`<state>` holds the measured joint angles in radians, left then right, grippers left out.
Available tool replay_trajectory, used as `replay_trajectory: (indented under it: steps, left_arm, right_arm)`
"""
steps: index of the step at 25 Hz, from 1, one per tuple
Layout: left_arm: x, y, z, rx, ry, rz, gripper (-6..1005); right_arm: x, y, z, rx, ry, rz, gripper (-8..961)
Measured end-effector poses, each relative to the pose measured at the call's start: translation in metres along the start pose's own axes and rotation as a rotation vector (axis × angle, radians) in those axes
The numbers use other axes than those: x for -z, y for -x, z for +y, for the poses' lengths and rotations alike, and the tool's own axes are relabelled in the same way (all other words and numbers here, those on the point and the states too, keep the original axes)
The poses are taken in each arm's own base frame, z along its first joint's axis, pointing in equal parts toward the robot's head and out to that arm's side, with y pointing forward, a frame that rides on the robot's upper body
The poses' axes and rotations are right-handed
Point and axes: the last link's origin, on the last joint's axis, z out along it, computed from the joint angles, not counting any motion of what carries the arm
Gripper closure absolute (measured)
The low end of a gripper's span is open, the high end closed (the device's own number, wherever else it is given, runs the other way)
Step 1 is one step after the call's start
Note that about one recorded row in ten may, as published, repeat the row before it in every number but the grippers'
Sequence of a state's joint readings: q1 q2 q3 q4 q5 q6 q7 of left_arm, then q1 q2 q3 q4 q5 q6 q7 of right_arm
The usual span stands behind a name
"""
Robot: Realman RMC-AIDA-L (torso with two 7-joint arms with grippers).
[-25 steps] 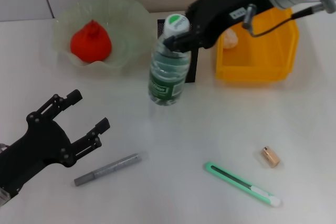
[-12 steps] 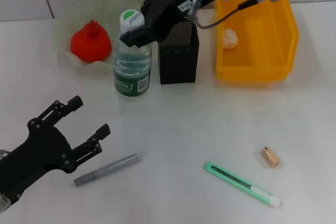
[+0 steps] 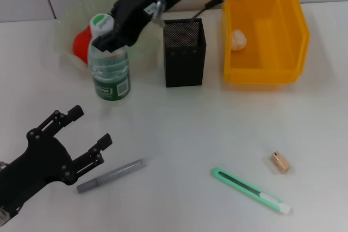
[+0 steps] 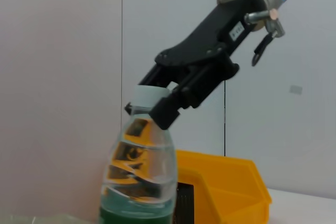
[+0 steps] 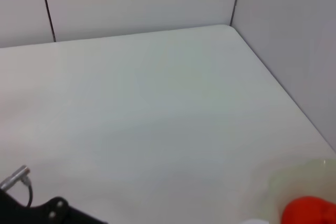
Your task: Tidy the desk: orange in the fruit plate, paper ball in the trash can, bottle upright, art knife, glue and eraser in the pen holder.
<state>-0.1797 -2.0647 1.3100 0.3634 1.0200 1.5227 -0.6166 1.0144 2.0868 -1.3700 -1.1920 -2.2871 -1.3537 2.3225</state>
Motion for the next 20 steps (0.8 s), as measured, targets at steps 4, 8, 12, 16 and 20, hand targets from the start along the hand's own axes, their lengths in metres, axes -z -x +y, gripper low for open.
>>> replay_trajectory:
  steps: [4,8,12,16,20]
  left_arm:
    - [0.003,0.002,0.002,0.006,-0.002,-0.006,185]
    - [0.004,0.003,0.004,0.009,0.004,-0.01,185]
    - [0.005,0.003,0.005,0.01,0.006,-0.008,184]
    - [0.006,0.004,0.006,0.014,0.009,-0.013,184]
    - [0.006,0.005,0.007,0.018,0.012,-0.016,184]
  right_arm:
    - [-0.009,0.01,-0.001,0.006,0.004,0.001,474]
    - [-0.016,0.022,-0.001,0.017,0.01,0.002,473]
    - [-0.021,0.031,-0.002,0.026,0.011,0.003,472]
    - [-0.027,0.035,-0.003,0.02,0.005,-0.005,470]
    - [-0.036,0.039,-0.002,0.01,0.01,-0.021,469]
